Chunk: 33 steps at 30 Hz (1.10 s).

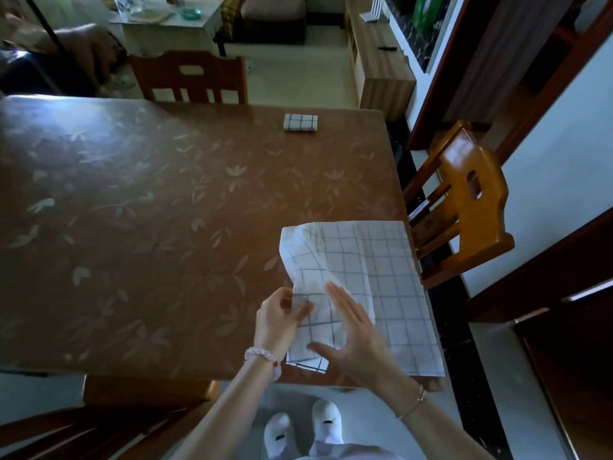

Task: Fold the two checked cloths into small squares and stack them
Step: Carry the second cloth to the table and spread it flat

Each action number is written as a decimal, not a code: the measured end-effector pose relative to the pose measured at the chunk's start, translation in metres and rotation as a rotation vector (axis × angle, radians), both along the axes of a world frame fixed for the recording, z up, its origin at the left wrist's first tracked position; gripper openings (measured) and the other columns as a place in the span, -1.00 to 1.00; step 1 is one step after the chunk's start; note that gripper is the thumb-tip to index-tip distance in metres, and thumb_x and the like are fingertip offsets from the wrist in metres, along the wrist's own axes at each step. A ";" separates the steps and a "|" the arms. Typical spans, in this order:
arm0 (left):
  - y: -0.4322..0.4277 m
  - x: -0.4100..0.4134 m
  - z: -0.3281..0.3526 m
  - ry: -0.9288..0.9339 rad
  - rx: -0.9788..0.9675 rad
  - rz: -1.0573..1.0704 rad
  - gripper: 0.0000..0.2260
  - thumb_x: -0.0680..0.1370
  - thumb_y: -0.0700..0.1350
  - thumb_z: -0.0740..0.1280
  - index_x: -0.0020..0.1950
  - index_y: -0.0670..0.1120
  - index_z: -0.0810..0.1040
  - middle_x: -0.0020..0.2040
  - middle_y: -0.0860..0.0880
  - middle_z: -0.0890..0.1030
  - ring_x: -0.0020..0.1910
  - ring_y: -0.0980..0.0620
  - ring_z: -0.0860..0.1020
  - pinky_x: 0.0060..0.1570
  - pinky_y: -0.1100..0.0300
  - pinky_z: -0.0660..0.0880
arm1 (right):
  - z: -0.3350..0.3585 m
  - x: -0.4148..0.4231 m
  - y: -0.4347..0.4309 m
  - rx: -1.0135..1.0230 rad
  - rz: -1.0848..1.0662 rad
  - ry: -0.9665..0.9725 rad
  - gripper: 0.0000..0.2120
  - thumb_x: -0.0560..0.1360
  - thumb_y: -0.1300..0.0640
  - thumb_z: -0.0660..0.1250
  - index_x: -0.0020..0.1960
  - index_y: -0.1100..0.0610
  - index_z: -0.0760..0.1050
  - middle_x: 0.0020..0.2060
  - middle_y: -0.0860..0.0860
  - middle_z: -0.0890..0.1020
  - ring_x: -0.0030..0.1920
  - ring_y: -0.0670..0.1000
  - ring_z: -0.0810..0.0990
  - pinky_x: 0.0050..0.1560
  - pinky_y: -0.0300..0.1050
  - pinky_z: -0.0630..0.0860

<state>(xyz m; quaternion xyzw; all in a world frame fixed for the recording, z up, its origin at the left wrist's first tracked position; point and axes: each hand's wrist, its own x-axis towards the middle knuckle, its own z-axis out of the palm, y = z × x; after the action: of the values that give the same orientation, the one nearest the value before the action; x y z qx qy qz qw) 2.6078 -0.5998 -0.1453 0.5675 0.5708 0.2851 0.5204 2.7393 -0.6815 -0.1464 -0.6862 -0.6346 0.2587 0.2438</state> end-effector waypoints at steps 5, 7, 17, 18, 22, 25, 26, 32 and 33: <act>-0.013 0.006 0.002 -0.111 0.100 -0.147 -0.89 0.43 -0.16 0.45 -0.07 -0.04 0.62 -0.24 0.07 0.66 -0.29 0.16 0.58 -0.27 0.31 0.50 | 0.012 -0.002 0.018 -0.007 -0.381 0.246 -0.40 0.42 -0.33 0.19 0.34 -0.03 0.34 0.25 -0.14 0.43 0.23 -0.14 0.41 0.16 -0.24 0.39; -0.018 0.009 0.001 -0.094 0.169 -0.205 -0.82 0.44 -0.18 0.44 0.03 -0.03 0.61 -0.14 0.09 0.66 -0.17 0.17 0.61 -0.17 0.29 0.53 | 0.021 -0.002 0.027 -0.079 -0.476 0.295 -0.45 0.42 -0.31 0.26 0.26 0.00 0.39 0.14 -0.14 0.50 0.13 -0.11 0.49 0.10 -0.18 0.50; -0.021 -0.017 0.008 -0.326 -0.093 -0.229 -0.71 0.47 0.03 0.33 0.12 -0.06 0.60 0.00 0.04 0.67 0.02 0.10 0.61 0.04 0.24 0.52 | 0.027 0.026 0.040 -0.107 -0.646 0.608 -0.86 0.46 0.14 0.37 -0.26 0.13 0.53 -0.40 0.02 0.54 -0.33 0.00 0.50 -0.31 -0.12 0.43; -0.018 -0.023 0.006 -0.326 -0.102 -0.138 -0.71 0.48 0.07 0.29 0.08 -0.05 0.61 -0.02 0.05 0.67 0.00 0.10 0.61 0.03 0.24 0.52 | 0.028 0.031 0.039 -0.100 -0.648 0.632 -0.87 0.47 0.13 0.37 -0.24 0.13 0.54 -0.37 0.03 0.56 -0.30 0.01 0.52 -0.27 -0.10 0.45; -0.001 -0.032 -0.018 -0.265 -0.254 0.077 -0.79 0.57 -0.05 0.25 0.12 -0.07 0.58 -0.01 0.00 0.64 0.02 0.05 0.58 0.05 0.16 0.50 | 0.030 0.045 0.034 -0.118 -0.659 0.688 -0.92 0.47 0.12 0.38 -0.12 0.15 0.57 -0.25 0.07 0.62 -0.22 0.02 0.58 -0.20 -0.12 0.52; 0.003 -0.023 -0.034 -0.243 -0.366 0.049 -0.74 0.55 -0.13 0.30 0.22 -0.13 0.50 0.10 -0.04 0.59 0.02 0.09 0.54 0.05 0.19 0.48 | 0.033 0.052 0.032 -0.131 -0.665 0.731 -0.87 0.48 0.14 0.37 -0.03 0.20 0.57 -0.17 0.09 0.65 -0.15 0.05 0.62 -0.09 -0.04 0.58; 0.003 -0.018 -0.037 -0.256 -0.385 0.026 -0.72 0.53 -0.15 0.33 0.24 -0.12 0.48 0.15 -0.06 0.56 0.06 0.09 0.53 0.06 0.21 0.47 | 0.034 0.055 0.031 -0.137 -0.663 0.739 -0.87 0.48 0.14 0.36 -0.03 0.20 0.56 -0.16 0.09 0.65 -0.13 0.06 0.62 -0.09 -0.04 0.59; 0.016 0.021 -0.040 -0.286 -0.440 -0.134 -0.54 0.42 -0.15 0.47 0.29 -0.12 0.44 0.24 -0.02 0.54 0.19 0.02 0.53 0.18 0.19 0.47 | 0.034 0.068 0.031 -0.165 -0.691 0.788 -0.89 0.46 0.12 0.38 -0.05 0.15 0.55 -0.14 0.09 0.64 -0.11 0.06 0.62 -0.14 -0.09 0.57; 0.018 0.028 -0.038 -0.273 -0.438 -0.178 -0.59 0.43 -0.15 0.46 0.25 -0.10 0.49 0.18 -0.01 0.59 0.14 0.04 0.56 0.12 0.19 0.50 | 0.034 0.070 0.030 -0.168 -0.703 0.795 -0.89 0.46 0.12 0.39 -0.05 0.14 0.55 -0.14 0.10 0.65 -0.11 0.07 0.63 -0.15 -0.09 0.56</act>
<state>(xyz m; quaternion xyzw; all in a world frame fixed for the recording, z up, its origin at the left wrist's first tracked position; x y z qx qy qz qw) 2.6357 -0.5822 -0.1836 0.4459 0.4912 0.1817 0.7259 2.8094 -0.6510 -0.1129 -0.7237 -0.2025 0.4511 0.4813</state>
